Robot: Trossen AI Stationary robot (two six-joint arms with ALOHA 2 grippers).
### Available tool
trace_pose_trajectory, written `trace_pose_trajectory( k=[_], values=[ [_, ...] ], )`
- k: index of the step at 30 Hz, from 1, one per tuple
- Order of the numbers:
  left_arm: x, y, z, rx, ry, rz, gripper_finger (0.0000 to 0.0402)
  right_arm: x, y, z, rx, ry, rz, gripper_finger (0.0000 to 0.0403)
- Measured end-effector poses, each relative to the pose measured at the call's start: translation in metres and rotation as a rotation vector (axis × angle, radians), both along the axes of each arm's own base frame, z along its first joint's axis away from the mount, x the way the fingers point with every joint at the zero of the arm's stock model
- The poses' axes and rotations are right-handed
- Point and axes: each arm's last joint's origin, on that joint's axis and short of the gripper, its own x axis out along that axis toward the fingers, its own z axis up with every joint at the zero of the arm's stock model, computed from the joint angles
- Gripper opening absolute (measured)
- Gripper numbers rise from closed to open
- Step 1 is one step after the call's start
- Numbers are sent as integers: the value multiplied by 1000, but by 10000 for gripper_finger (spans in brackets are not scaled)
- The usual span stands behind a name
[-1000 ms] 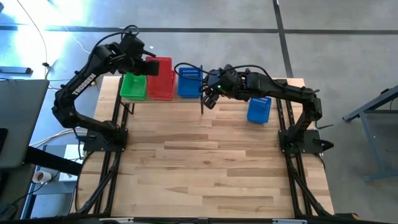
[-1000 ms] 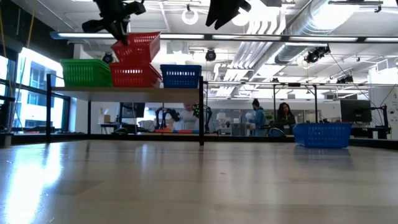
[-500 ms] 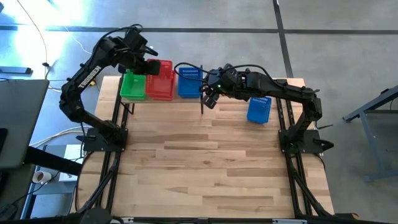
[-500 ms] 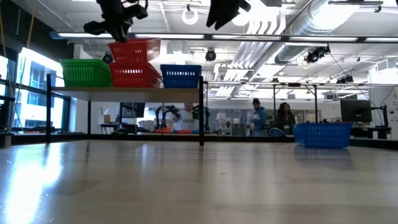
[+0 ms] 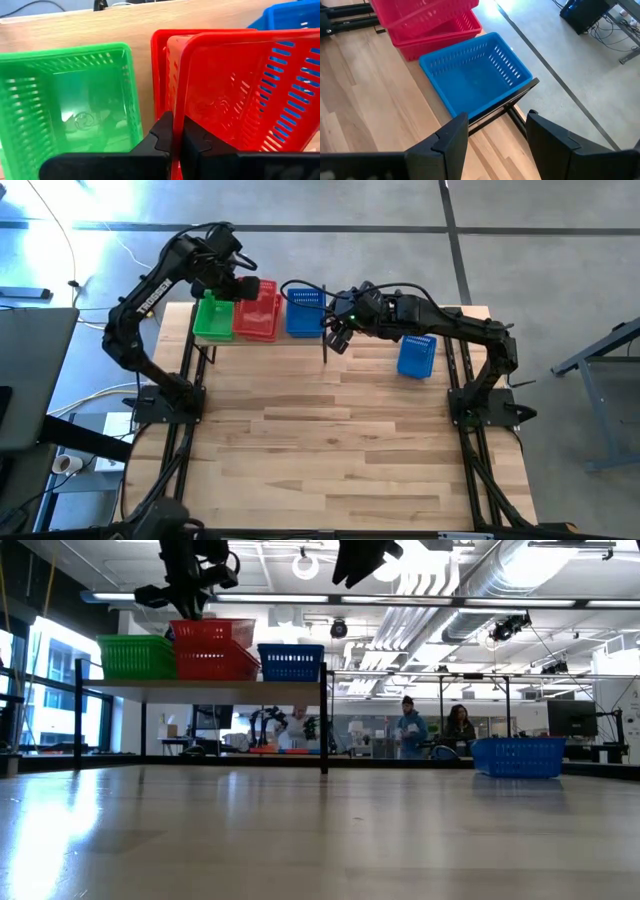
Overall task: Stack baskets on shelf by color
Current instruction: Adjust the red baskets on the shelf
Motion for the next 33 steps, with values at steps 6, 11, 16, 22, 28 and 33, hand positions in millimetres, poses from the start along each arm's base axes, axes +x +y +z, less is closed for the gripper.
trace_pose_trajectory(
  k=[6,11,16,22,28,33],
  values=[
    [4,5,-6,-30,3,-43,0,0,0,0,-5,1,-5,183],
    [7,10,-11,-52,9,-56,0,0,0,0,-7,1,-7,183],
    [10,14,-17,-71,19,-63,0,0,0,0,-6,4,-11,183],
    [13,19,-22,-85,33,-61,13,0,0,0,-7,4,-11,183],
    [14,20,-22,-74,28,-61,39,0,0,0,-7,4,-11,183],
    [14,21,-22,-65,22,-57,58,0,0,0,-9,6,-10,183]
  ],
)
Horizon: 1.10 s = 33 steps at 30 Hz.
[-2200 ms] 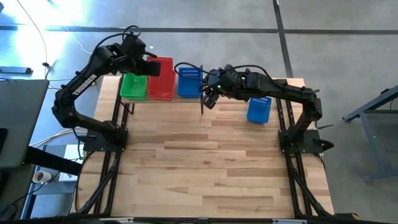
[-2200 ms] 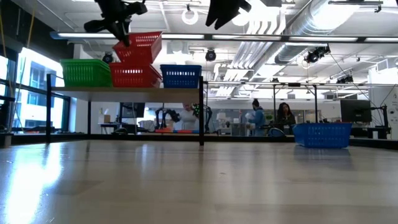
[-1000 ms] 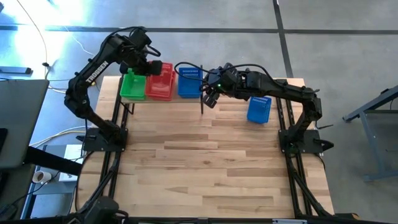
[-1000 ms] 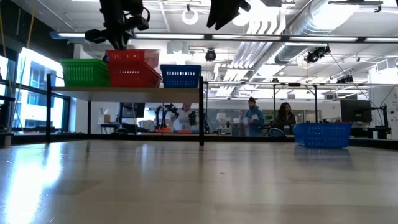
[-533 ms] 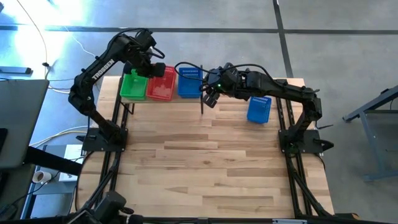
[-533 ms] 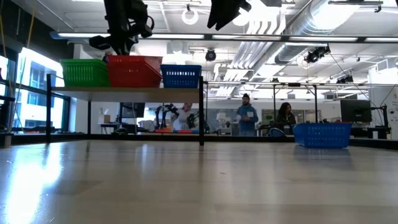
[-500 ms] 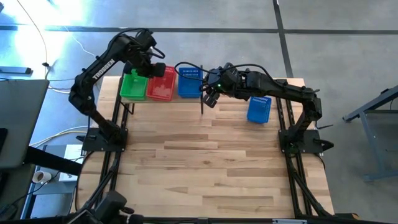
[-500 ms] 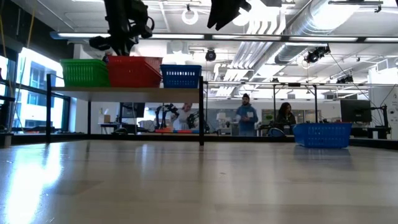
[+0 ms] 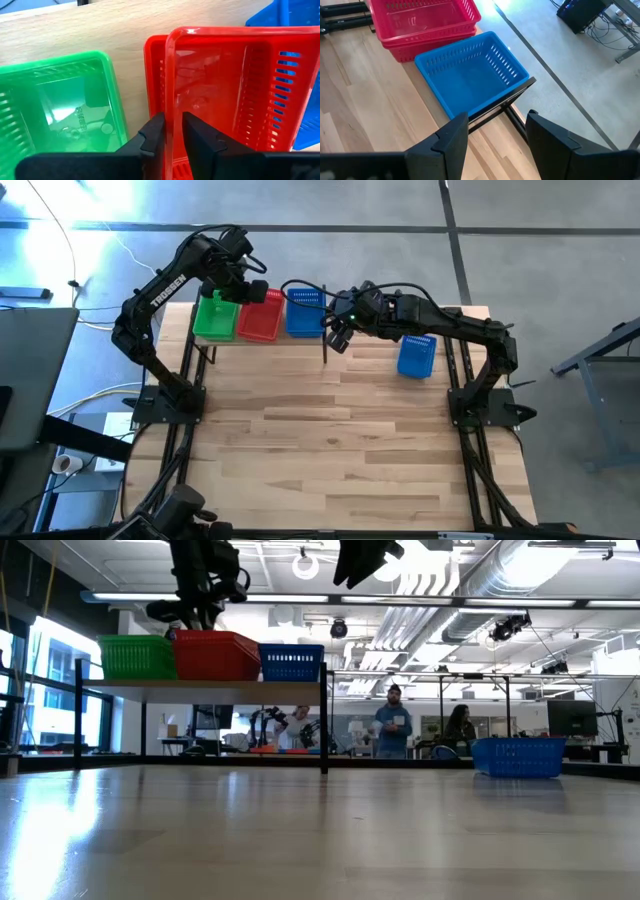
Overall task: Stack baskets on shelf by color
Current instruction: Adjust the red baskets on the shelf
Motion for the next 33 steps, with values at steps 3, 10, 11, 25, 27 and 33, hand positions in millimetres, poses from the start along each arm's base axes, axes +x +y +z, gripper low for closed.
trace_pose_trajectory(
  k=[3,10,11,25,27,33],
  values=[
    [0,0,2,15,2,-32,62,0,-1,0,0,0,-3,183],
    [-1,-1,33,142,-38,-52,62,-2,-4,-1,7,7,-17,183],
    [-2,-1,38,163,-41,-49,62,-2,-4,-1,7,8,-18,183],
    [39,-50,56,248,-37,-378,62,-4,-3,-3,15,38,-11,183],
    [44,-53,51,252,-3,-389,62,-4,-3,-3,16,38,-12,183],
    [44,-44,30,234,72,-287,62,-4,-3,-3,16,37,-12,183]
  ],
)
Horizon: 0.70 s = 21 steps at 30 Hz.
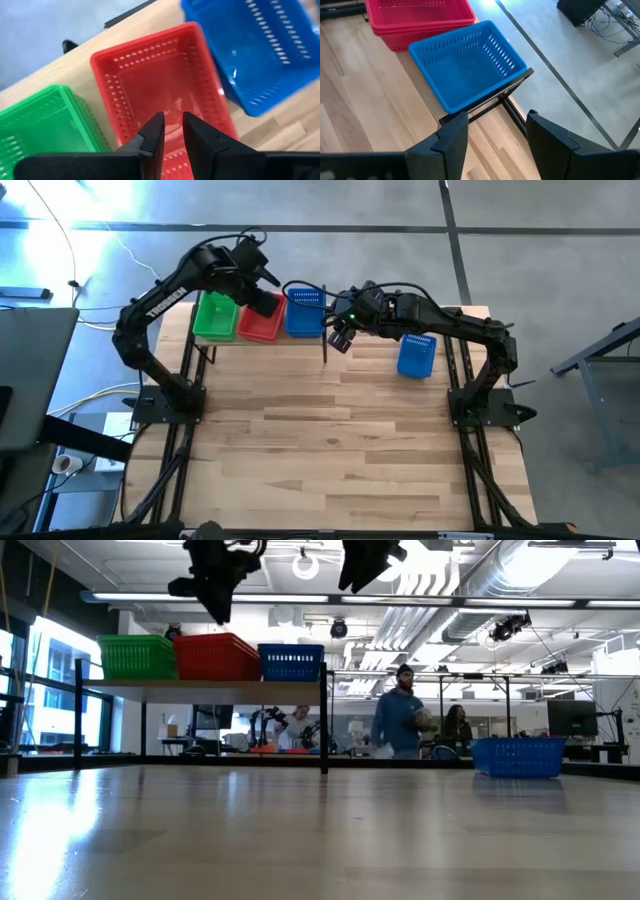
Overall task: Stack baskets on shelf by color
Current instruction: Adjust the red baskets on the shelf
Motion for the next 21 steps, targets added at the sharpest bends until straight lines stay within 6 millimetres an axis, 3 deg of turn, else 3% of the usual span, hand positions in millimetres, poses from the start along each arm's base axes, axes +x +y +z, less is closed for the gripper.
trace_pose_trajectory(
  k=[10,21],
  values=[
    [-1,17,-27,-53,-38,40,62,0,0,0,0,0,-2,183],
    [-1,31,-48,-32,52,124,62,0,0,0,-1,-1,-2,183]
  ],
)
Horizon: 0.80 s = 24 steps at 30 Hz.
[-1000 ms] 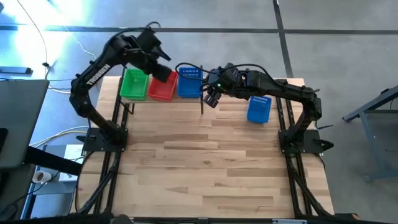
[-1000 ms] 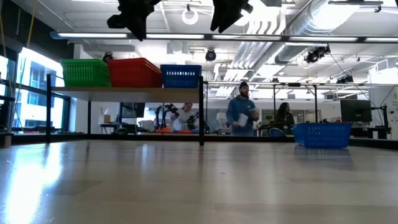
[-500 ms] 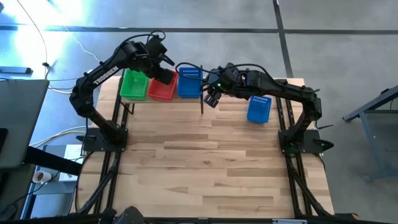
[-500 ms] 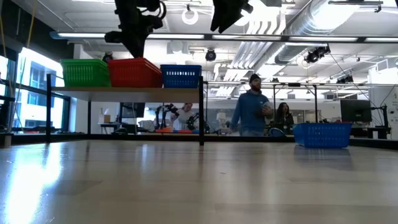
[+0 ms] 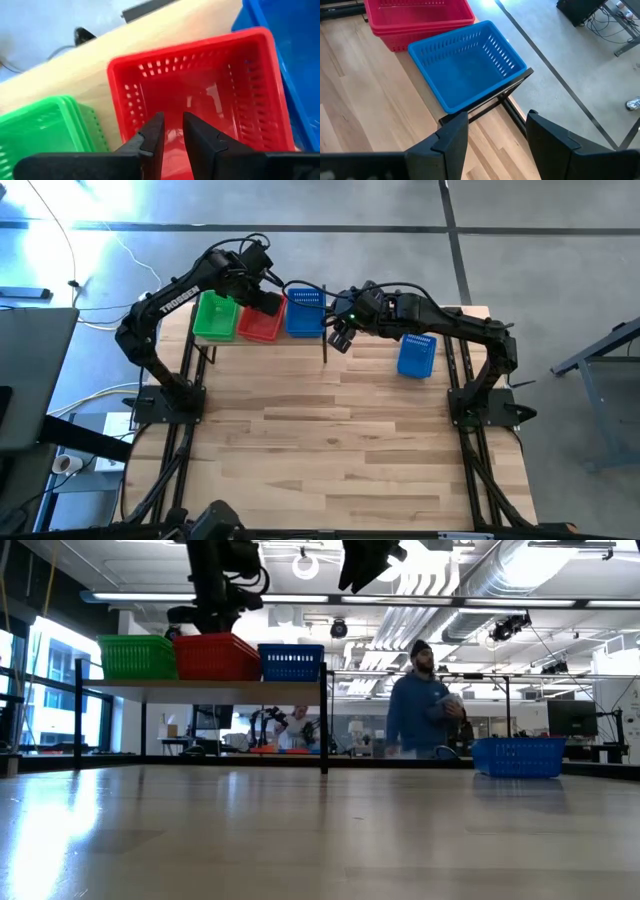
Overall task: Stack baskets on shelf by color
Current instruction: Adjust the red baskets on the shelf
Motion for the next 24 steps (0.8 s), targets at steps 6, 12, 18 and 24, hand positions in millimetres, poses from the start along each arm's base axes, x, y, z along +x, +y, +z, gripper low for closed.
trace_pose_trajectory(
  k=[6,12,18,24],
  values=[
    [5,6,-7,7,19,22,62,0,0,0,-2,2,1,183],
    [5,12,-12,31,74,55,62,0,0,0,-3,2,0,183],
    [2,13,-11,48,84,90,62,0,0,0,-4,3,0,183],
    [-1,16,-11,58,93,117,62,0,0,0,-8,7,4,183]
  ],
)
